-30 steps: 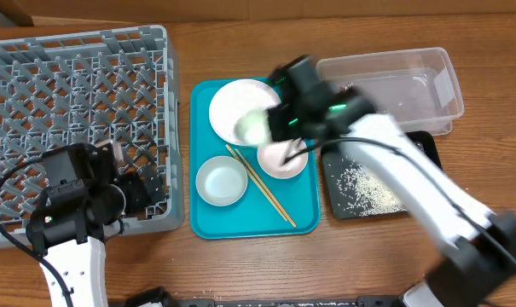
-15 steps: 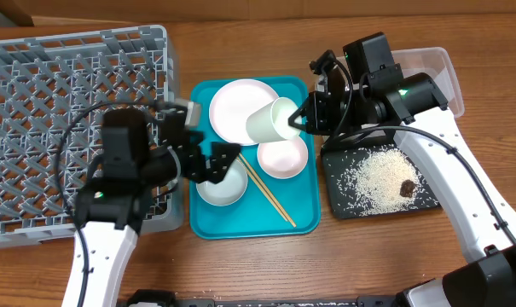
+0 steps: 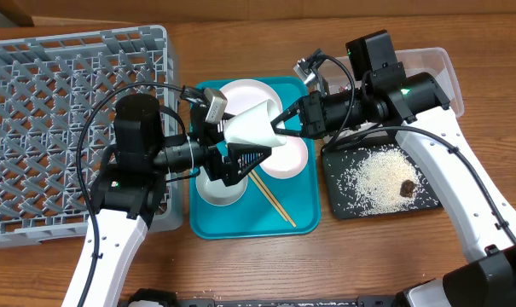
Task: Sort waste into correct bins and load items into the dishwasher
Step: 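Lift the white cup and hand it to the left gripper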
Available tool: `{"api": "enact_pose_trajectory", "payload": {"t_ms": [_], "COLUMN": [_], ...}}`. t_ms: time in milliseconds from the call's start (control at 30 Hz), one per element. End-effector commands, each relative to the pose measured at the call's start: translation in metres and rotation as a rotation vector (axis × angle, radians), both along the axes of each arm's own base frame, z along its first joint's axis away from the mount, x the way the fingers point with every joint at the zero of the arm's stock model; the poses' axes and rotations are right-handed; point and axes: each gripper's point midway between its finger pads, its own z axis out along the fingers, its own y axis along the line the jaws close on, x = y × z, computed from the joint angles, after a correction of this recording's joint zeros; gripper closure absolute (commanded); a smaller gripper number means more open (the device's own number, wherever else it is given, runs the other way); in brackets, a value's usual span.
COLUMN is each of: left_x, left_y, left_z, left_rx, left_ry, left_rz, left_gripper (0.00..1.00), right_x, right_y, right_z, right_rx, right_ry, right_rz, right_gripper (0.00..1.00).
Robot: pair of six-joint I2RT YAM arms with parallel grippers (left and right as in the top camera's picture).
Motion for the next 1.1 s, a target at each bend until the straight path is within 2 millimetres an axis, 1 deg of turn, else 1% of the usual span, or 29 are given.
{"api": "enact_pose_trajectory", "payload": {"t_ms": [0, 133, 233, 300, 533, 700, 767, 867, 900, 967, 1067], "left_x": [-0.008, -0.008, -0.008, -0.008, -0.006, -0.006, -0.005, -0.005, -0.005, -0.005, -0.005], "left_y": [-0.006, -0.006, -0.006, -0.006, -0.006, -0.006, -0.006, -0.006, -0.006, -0.006, -0.006], "left_z": [0.012, 0.013, 0.013, 0.013, 0.016, 0.018, 0.02, 0.02, 0.02, 0.02, 0.02], "left_rx": [-0.045, -0.046, -0.046, -0.046, -0.049, -0.051, -0.053, -0.053, -0.053, -0.053, -0.052], "left_ry": [-0.017, -0.022, -0.022, -0.022, -0.045, -0.06, -0.071, -0.073, -0.073, -0.073, -0.073], "left_rz": [-0.078, -0.08, -0.079, -0.079, -0.079, -0.08, -0.08, -0.08, -0.081, -0.08, -0.079], "left_gripper": [0.06, 0.13, 0.15, 0.18, 0.19, 0.23, 0.29, 0.44, 0.46, 0.47, 0.48], "right_x": [-0.011, -0.012, -0.012, -0.012, -0.013, -0.013, -0.013, -0.013, -0.013, -0.011, -0.01], "right_y": [0.004, 0.004, 0.004, 0.004, 0.003, 0.003, 0.003, 0.003, 0.003, 0.002, 0.0], "right_z": [0.013, 0.013, 0.013, 0.012, 0.012, 0.012, 0.012, 0.011, 0.011, 0.008, 0.001], "right_rx": [0.071, 0.071, 0.069, 0.068, 0.064, 0.064, 0.064, 0.063, 0.06, 0.041, 0.001], "right_ry": [-0.008, -0.007, -0.003, 0.0, 0.01, 0.01, 0.01, 0.011, 0.009, 0.009, 0.017], "right_rz": [0.06, 0.061, 0.06, 0.06, 0.06, 0.059, 0.059, 0.059, 0.057, 0.046, 0.025], "right_gripper": [0.96, 0.96, 0.96, 0.96, 0.96, 0.96, 0.96, 0.95, 0.95, 0.94, 0.87]}}
